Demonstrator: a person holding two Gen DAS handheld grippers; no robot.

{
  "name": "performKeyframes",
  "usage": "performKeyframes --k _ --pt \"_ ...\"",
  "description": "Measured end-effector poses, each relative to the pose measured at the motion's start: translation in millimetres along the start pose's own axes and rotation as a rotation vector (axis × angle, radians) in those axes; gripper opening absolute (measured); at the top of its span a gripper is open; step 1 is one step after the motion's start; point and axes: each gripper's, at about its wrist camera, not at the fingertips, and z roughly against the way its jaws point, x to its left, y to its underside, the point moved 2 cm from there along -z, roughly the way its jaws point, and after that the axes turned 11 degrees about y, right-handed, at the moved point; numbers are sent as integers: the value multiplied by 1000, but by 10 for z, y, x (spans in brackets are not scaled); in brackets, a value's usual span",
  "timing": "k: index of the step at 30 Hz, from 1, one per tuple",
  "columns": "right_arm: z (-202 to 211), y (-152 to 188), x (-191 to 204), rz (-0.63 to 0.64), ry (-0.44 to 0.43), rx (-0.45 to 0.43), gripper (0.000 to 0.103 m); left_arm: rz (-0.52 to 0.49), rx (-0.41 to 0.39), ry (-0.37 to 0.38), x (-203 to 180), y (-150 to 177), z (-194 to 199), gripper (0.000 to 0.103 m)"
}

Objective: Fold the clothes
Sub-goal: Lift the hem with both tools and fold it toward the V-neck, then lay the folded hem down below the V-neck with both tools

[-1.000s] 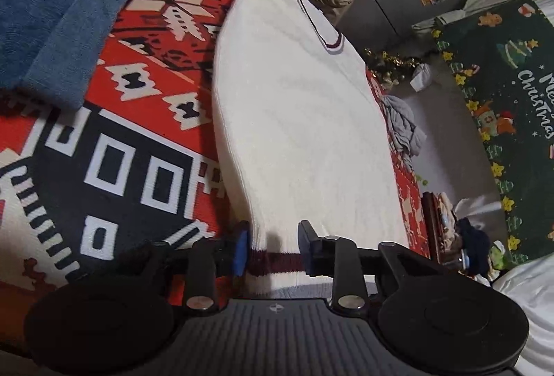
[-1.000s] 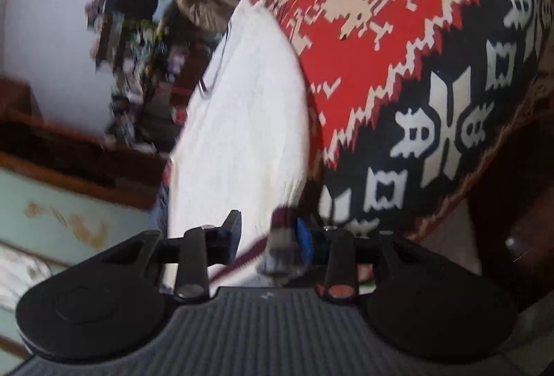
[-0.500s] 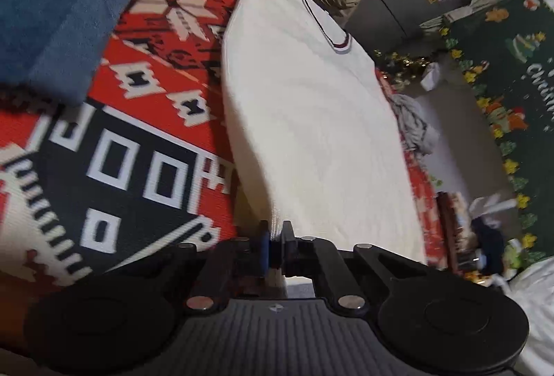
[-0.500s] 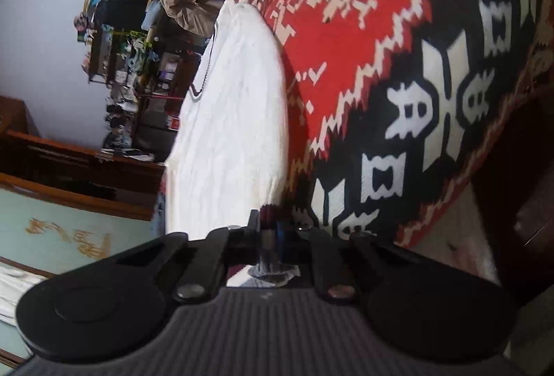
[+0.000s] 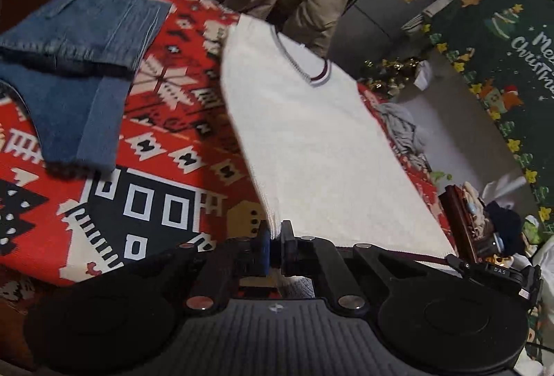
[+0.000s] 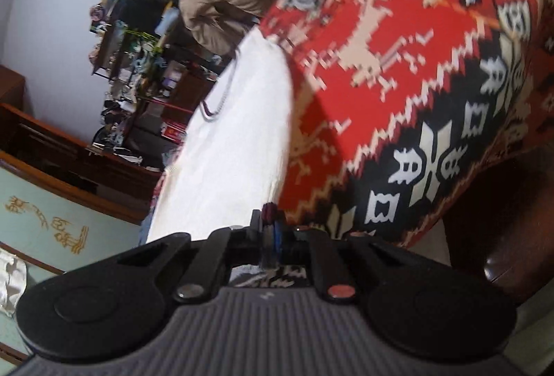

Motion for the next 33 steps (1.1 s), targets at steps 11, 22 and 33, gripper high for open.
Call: performKeyframes --k 11,22,33 --pt "862 473 -391 -19 20 67 6 14 139 6 -92 523 229 5" --pt "58 -207 84 55 22 27 6 80 -19 23 123 -292 -322 6" --pt "-926 -661 175 52 141 31 17 192 -31 -74 626 -709 -1083 10"
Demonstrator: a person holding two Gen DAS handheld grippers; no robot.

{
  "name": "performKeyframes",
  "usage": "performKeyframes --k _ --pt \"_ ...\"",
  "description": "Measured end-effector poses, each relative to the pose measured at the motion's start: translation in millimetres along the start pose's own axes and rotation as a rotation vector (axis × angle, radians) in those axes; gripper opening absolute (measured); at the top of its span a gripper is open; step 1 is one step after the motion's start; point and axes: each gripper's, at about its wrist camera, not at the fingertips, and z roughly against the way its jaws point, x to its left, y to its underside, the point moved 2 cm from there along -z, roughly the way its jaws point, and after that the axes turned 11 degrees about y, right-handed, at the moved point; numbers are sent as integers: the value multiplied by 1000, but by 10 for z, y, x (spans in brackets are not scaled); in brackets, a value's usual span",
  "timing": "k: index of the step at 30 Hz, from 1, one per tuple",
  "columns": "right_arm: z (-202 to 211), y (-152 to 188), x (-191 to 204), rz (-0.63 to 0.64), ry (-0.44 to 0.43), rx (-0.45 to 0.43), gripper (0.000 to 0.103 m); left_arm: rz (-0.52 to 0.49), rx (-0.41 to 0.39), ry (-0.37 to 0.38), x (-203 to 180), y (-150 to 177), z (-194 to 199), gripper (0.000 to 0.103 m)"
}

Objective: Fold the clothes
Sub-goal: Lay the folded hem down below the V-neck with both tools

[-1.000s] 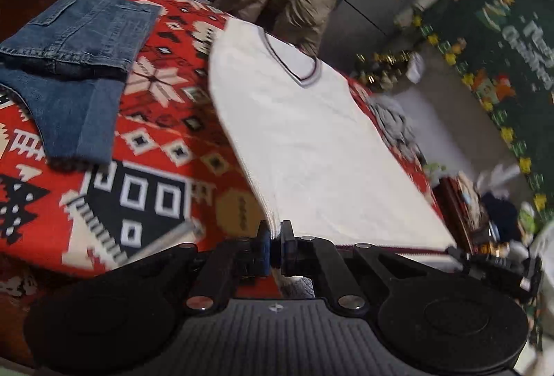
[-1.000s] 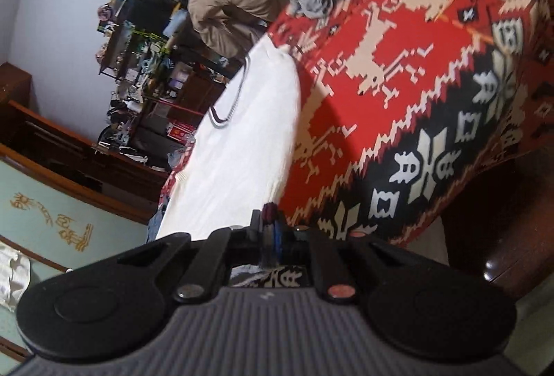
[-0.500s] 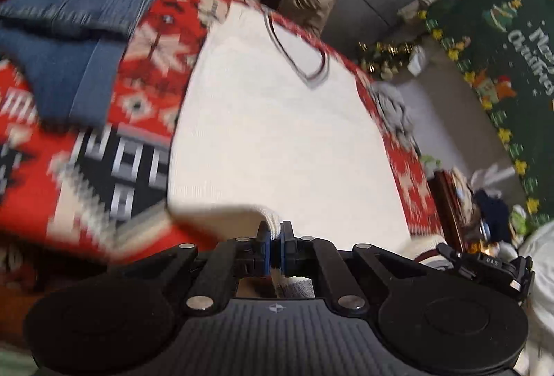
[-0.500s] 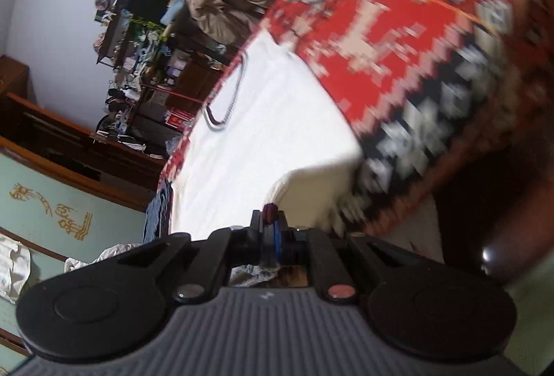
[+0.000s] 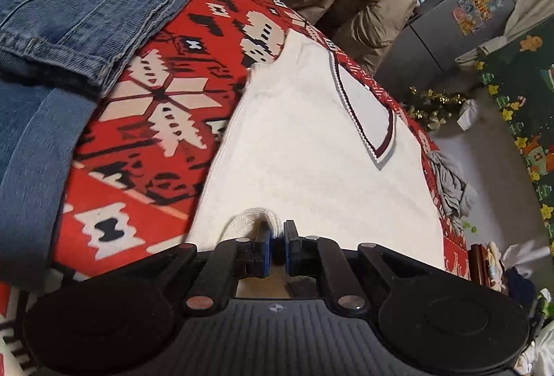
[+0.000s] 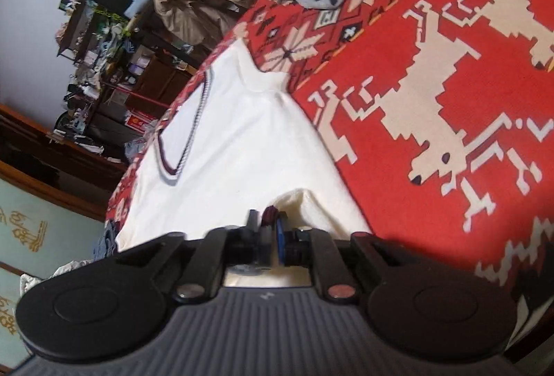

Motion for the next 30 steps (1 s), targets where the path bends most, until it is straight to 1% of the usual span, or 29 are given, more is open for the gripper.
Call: performKeyframes --k 1,2,3,4,5,6,8,9,10,11,12,13,14,15,16,17,19,22,24,27,30 --pt "-21 -7 -3 -2 0 -7 22 -9 4 0 -23 -10 21 13" --pt "-18 -25 6 6 1 -8 23 -27 -2 -3 -45 -12 59 16" --pt "-14 -43 17 15 2 -9 23 -53 -9 -7 -82 -15 102 23" --pt "4 -56 40 35 5 -15 25 -90 -26 -26 -125 -10 166 40" --pt "48 -74 83 65 17 -34 31 -127 -43 -46 -169 -3 231 48" --pt "93 -93 127 96 30 -55 35 -171 -57 -65 -198 -2 295 55" --pt "215 -127 219 176 61 -108 47 -242 -75 -96 -243 -3 402 57" --pt "280 -143 270 222 75 -130 49 -269 -80 -108 -257 -7 444 58" --pt "344 -147 320 272 77 -147 54 -294 -83 -125 -271 -6 470 58" --pt "410 -145 375 316 78 -167 63 -320 -81 -143 -281 -2 471 58" --pt "487 -125 432 351 76 -193 68 -346 -78 -162 -292 1 469 59" --pt "566 -103 490 384 74 -219 81 -371 -69 -173 -312 14 458 59" --pt "644 -82 548 418 72 -245 90 -396 -60 -184 -333 28 447 59" --pt "723 -60 605 452 70 -272 93 -419 -55 -197 -361 47 437 60" --pt "787 -37 667 474 82 -291 102 -438 -57 -208 -391 71 433 63" --pt "851 -14 728 495 95 -310 102 -455 -71 -208 -419 88 440 66" --pt "938 43 799 527 143 -349 102 -487 -102 -206 -476 120 455 83" --pt "988 123 842 580 191 -381 102 -539 -202 -197 -576 170 502 95" --pt "1023 174 838 611 210 -412 102 -570 -232 -182 -615 184 529 101" --pt "1057 228 826 642 211 -455 102 -651 -238 -171 -672 209 544 102" --pt "1056 274 811 668 217 -488 102 -722 -191 -187 -702 236 484 103"
